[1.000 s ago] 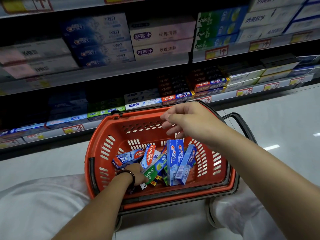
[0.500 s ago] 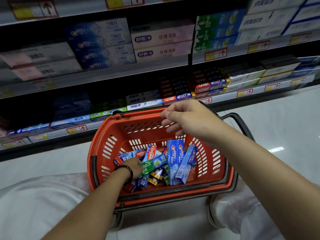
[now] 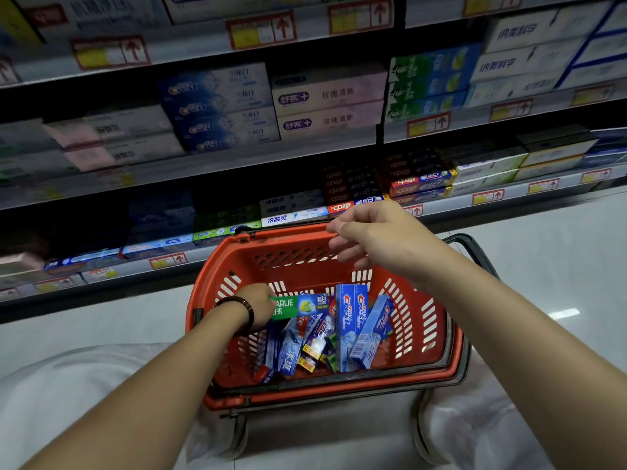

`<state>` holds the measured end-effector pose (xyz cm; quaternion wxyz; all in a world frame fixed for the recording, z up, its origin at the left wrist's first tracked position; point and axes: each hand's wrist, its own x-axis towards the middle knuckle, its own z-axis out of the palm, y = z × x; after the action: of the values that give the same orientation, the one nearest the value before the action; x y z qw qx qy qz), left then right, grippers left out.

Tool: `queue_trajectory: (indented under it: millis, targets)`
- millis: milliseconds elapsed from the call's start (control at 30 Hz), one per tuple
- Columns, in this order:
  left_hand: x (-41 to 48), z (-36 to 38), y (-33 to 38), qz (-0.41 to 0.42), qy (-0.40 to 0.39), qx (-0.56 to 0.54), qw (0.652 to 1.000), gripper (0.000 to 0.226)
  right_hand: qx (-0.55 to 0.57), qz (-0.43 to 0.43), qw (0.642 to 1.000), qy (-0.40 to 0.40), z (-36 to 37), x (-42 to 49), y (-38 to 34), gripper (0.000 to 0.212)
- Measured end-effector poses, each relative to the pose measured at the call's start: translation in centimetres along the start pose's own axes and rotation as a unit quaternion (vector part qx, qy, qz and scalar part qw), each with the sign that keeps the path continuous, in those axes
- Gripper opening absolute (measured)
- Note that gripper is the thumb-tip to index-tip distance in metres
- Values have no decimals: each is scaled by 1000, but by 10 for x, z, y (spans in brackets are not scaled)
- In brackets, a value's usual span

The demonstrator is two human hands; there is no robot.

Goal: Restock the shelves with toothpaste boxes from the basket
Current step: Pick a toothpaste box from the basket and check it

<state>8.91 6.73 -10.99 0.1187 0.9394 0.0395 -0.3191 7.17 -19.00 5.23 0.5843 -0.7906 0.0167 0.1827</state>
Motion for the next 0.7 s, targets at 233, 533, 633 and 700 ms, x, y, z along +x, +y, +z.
queue_trajectory:
  millis: [233, 533, 633, 700]
  targets:
    - [-20, -52, 21, 60, 29, -6, 998, 25, -17, -11, 1000, 11, -7, -4, -1, 14]
    - [-59, -105, 45, 148, 81, -45, 985, 25, -40, -16, 998, 37, -17, -3, 0, 15]
    - [-65, -118, 48, 153, 99, -61, 981, 25, -65, -23, 996, 65, -24, -3, -1, 13]
    - [-70, -126, 50, 154, 111, -89, 978, 23, -90, -19, 992, 87, -30, -2, 0, 11]
